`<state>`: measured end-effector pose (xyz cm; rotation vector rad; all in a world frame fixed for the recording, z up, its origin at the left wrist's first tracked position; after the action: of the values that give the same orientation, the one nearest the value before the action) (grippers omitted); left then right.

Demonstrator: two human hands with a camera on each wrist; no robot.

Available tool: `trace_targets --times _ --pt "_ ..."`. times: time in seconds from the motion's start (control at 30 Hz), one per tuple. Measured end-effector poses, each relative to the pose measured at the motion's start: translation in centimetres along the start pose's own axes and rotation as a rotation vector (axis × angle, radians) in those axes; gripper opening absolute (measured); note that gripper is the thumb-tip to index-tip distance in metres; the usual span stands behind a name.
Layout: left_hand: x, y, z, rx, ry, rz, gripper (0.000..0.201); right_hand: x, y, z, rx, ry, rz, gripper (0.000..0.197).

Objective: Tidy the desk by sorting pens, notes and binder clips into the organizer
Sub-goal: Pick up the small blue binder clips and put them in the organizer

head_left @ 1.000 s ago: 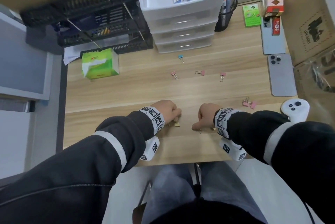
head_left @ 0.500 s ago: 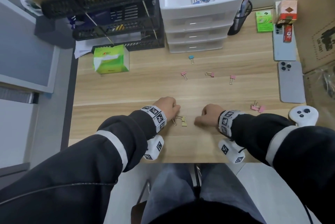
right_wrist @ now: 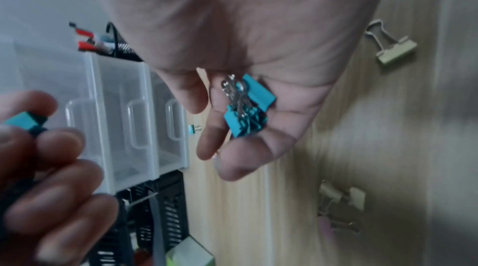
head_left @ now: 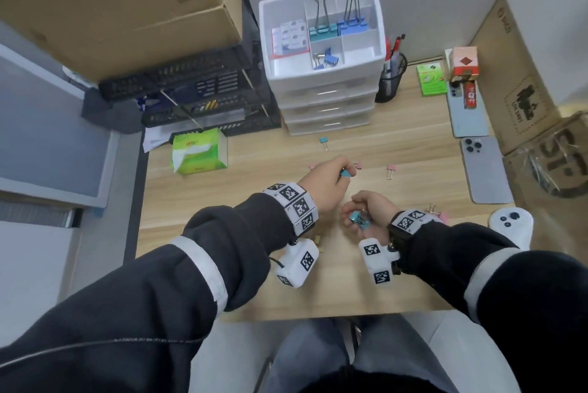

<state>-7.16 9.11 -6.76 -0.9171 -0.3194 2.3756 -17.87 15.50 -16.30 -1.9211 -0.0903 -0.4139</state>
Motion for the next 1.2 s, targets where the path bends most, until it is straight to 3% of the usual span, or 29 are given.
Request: trace_targets --times 0.13,0.27,0.33,0.5,0.73,0.8,0.87,0.93,1.03,1.2 --pt "-0.5 0.0 2.6 0.047 0.022 0.012 0.024 1.5 -1.0 -1.5 -0.044 0.332 -0.117 0.041" --pt "-0.3 -0.1 4.2 0.024 -0.042 0.004 0.022 2.6 -2.1 -3.8 -0.18 0.459 -0.185 0.026" --pt "-0.4 -0.2 4.7 -0.001 -0.131 0.007 0.019 2.3 -1.9 -4.5 -0.236 0.548 -0.157 0.028" --pt "-0.8 0.0 5.3 0.007 -0.258 0.028 0.017 1.8 -0.7 -4.8 -0.306 0.611 -0.114 0.023" --pt "-2.6 0.4 5.4 0.079 -0.313 0.198 0.008 1.5 -2.6 -5.4 -0.139 0.622 -0.194 0.022" --pt "-3.7 0.6 5.2 0.078 -0.294 0.258 0.006 1.8 -3.4 -5.9 -0.114 0.545 -0.241 0.016" --pt "-4.9 0.8 4.9 0.072 -0.249 0.305 0.007 1.8 -3.9 -6.5 -0.121 0.403 -0.273 0.023" --pt "-6.2 1.1 4.2 0.029 -0.19 0.322 0.007 1.3 -3.7 -7.0 -0.109 0.329 -0.236 0.028" --pt "-7.8 1.5 1.4 -0.173 -0.034 0.303 0.011 0.0 -2.8 -7.2 -0.058 0.232 -0.078 0.034" --pt "-8.0 1.2 -4.2 -0.428 0.156 0.119 0.012 -3.5 -1.5 -6.1 -0.033 0.13 0.162 0.04"
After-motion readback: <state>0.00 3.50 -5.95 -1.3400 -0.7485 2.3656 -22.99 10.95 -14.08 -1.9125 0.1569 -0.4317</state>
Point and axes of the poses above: each hand's wrist, its own y-axis towards the middle knuckle, its own x-axis out of the palm, z = x × y, the point moved 4 cm from there along y, towards the middle knuckle, and after that the axes turned 8 degrees about -y, right-handed, at the moved point
